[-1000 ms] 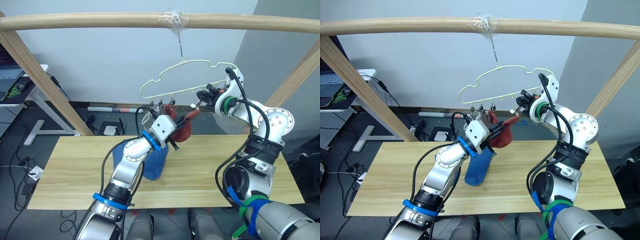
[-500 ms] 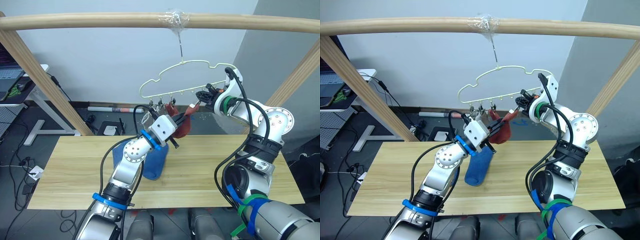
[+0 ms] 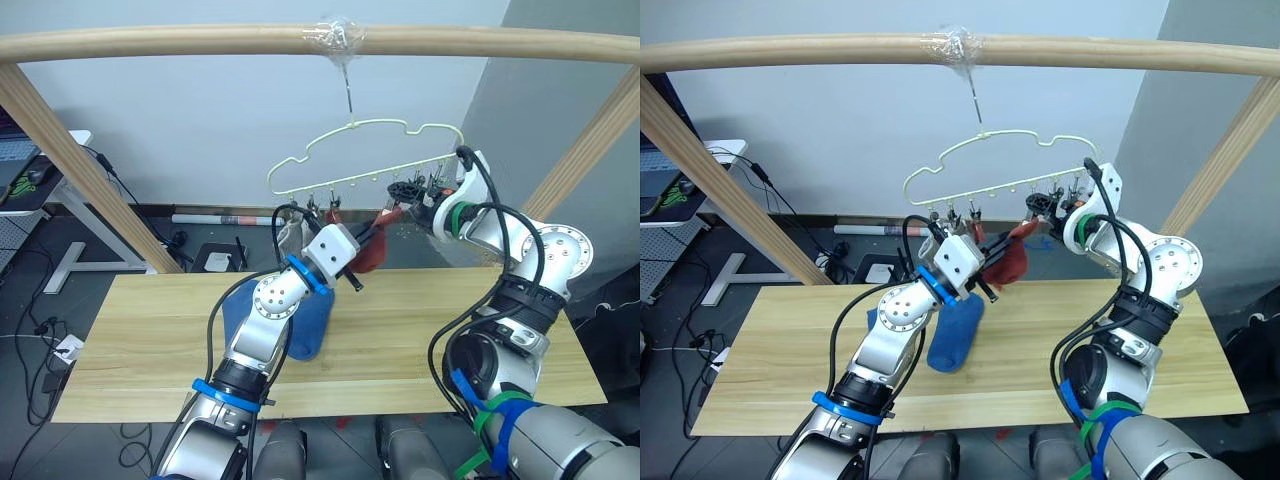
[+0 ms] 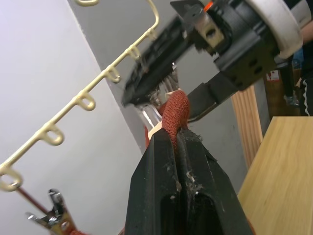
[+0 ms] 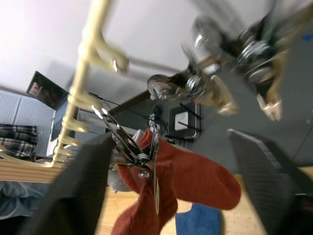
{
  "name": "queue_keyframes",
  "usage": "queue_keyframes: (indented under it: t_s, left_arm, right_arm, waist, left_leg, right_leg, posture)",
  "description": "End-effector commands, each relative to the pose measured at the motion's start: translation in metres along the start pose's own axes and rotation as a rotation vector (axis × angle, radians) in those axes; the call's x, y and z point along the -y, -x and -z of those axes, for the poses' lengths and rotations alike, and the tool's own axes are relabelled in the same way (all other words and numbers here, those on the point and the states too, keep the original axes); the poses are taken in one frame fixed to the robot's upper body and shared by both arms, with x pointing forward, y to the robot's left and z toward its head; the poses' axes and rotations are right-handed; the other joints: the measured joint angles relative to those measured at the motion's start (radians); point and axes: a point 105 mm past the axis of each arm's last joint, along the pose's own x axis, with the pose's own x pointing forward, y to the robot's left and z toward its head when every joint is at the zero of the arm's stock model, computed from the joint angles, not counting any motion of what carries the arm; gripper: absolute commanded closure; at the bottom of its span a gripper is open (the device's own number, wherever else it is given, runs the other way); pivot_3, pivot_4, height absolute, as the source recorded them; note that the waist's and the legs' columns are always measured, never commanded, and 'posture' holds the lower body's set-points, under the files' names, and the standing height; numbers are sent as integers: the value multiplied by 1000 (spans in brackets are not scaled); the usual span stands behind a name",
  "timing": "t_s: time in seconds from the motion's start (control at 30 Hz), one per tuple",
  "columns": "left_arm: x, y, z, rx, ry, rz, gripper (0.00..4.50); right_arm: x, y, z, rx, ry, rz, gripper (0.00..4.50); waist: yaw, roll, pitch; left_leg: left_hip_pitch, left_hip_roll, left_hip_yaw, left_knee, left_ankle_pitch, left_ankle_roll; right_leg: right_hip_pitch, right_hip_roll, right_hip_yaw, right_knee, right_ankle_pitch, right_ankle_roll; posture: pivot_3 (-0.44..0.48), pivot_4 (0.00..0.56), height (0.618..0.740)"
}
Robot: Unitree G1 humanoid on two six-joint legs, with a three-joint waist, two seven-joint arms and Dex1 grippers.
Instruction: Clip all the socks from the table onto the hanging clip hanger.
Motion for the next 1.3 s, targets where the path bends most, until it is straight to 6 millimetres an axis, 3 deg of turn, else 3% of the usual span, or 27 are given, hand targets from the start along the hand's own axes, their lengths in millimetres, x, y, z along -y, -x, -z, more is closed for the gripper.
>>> queue_keyframes:
  t_s: [0.03,0.13,0.23,0.33,0.4,0.6,0.63,0.77,0.97,1.1,1.2,1.3]
  left_arm:
    - [-3,-3,1,-10,33,-18,4500]
    - [-5,-5,13,-56,132,-33,4500]
    - [-6,-8,20,-79,248,-37,4500]
    - [-4,-8,26,-106,340,-15,3829]
    - [-6,-7,27,-117,368,-14,3172]
    - [-17,18,25,-150,365,3,1346]
    - [-20,24,21,-146,356,20,1054]
    - [-31,38,6,-135,322,37,1044]
    - [-32,50,-7,-136,298,70,1044]
    - [-33,55,-7,-162,290,62,1044]
    - [-34,57,-5,-167,289,38,1044]
    - [-36,55,-10,-150,294,26,1044]
  right_arm:
    - [-27,16,-7,42,114,-165,23]
    - [-28,39,5,21,221,-272,23]
    - [-22,55,14,46,399,-247,23]
    - [1,53,16,117,659,-54,0]
    - [10,49,17,170,727,11,0]
    - [-3,37,29,329,853,-6,0]
    - [-4,36,29,354,864,-2,180]
    - [-5,32,29,424,871,35,1285]
    - [-8,28,30,466,892,51,1285]
    - [-5,22,33,468,878,68,2129]
    - [-10,16,33,478,877,55,2129]
    - [-12,12,30,489,870,53,2662]
  waist:
    - [-4,0,0]
    - [-7,0,0]
    - [-13,0,0]
    - [-20,0,0]
    - [-30,0,0]
    - [-50,0,0]
    - [-49,0,0]
    - [-38,0,0]
    - [-23,0,0]
    - [-15,0,0]
    - [-13,0,0]
    - [-11,0,0]
  left_leg:
    - [0,0,0,0,0,0]
    - [-1,0,-1,0,0,0]
    - [-1,0,0,0,0,1]
    - [0,0,0,0,0,1]
    - [1,0,1,0,0,1]
    - [2,1,2,0,0,1]
    - [2,1,2,0,0,1]
    - [1,1,1,1,0,1]
    - [1,0,1,1,0,1]
    - [1,0,1,1,0,1]
    - [2,0,1,1,0,1]
    - [2,0,1,1,0,1]
  right_leg:
    - [0,0,0,0,0,0]
    - [0,0,0,-1,-1,1]
    - [0,0,0,-1,-1,2]
    - [0,0,0,0,-3,5]
    - [0,0,1,0,-3,6]
    - [0,1,2,1,-2,7]
    - [0,1,2,1,-3,6]
    - [0,1,2,0,-3,6]
    - [0,0,1,0,-3,6]
    - [0,0,2,0,-2,6]
    - [0,0,2,0,-2,6]
    - [0,0,2,0,-2,6]
  posture:
    - [-17,161,740]
    - [-27,166,740]
    - [-40,169,740]
    - [-49,172,740]
    - [-49,172,740]
    - [-36,161,740]
    - [-36,161,740]
    - [-25,159,740]
    - [10,151,740]
    - [33,151,740]
    - [39,151,740]
    - [44,153,740]
